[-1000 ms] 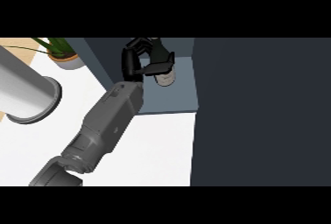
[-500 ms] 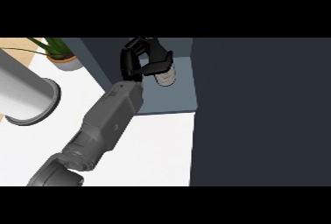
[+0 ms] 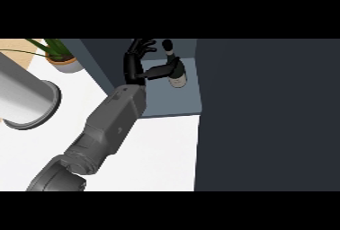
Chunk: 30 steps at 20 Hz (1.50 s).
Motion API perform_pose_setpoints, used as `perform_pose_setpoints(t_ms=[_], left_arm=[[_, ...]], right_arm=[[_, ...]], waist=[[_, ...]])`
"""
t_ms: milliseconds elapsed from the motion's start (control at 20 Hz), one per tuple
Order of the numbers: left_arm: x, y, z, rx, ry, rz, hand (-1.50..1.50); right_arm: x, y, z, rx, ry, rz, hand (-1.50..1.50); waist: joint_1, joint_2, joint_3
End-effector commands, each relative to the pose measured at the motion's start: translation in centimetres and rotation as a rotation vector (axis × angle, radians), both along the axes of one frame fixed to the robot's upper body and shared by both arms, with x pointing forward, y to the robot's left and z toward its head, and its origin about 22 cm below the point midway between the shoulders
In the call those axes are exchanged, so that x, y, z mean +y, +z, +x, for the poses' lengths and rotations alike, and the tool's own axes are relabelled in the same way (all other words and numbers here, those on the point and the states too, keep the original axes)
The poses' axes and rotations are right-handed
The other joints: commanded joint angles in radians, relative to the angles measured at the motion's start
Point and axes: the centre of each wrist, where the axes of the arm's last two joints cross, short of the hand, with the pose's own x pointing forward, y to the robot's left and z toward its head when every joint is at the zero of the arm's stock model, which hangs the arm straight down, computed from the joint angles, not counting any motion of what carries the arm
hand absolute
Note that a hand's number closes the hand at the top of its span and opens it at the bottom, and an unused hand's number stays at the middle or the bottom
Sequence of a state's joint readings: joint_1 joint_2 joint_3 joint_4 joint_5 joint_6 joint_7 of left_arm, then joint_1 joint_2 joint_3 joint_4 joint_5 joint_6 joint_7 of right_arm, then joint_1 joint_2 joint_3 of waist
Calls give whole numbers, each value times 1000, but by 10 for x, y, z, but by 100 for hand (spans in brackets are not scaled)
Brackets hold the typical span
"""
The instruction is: Pick up the wine, place it into the cabinet and close the cabinet
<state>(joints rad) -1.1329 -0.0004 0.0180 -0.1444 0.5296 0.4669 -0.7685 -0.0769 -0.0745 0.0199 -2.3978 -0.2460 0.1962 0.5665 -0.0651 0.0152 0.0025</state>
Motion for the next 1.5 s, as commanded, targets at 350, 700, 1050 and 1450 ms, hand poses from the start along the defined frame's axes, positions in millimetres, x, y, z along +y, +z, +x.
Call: perform_pose_setpoints(t_ms=[350,700,1050,1450], left_arm=[[27,-18,-4,44,61,129,-150],[10,-23,-10,47,77,124,-150],[27,-36,-15,4,66,80,-150],[27,-36,-15,-18,-23,55,-150]], right_arm=[[7,14,-18,-22,11,28,-150],[7,9,-15,-20,15,11,-150],[-4,12,-17,-48,35,4,-150],[5,9,-13,-29,18,17,-150]], waist=[[-2,7,-4],[-16,12,-4],[-10,10,-4],[2,6,-4]])
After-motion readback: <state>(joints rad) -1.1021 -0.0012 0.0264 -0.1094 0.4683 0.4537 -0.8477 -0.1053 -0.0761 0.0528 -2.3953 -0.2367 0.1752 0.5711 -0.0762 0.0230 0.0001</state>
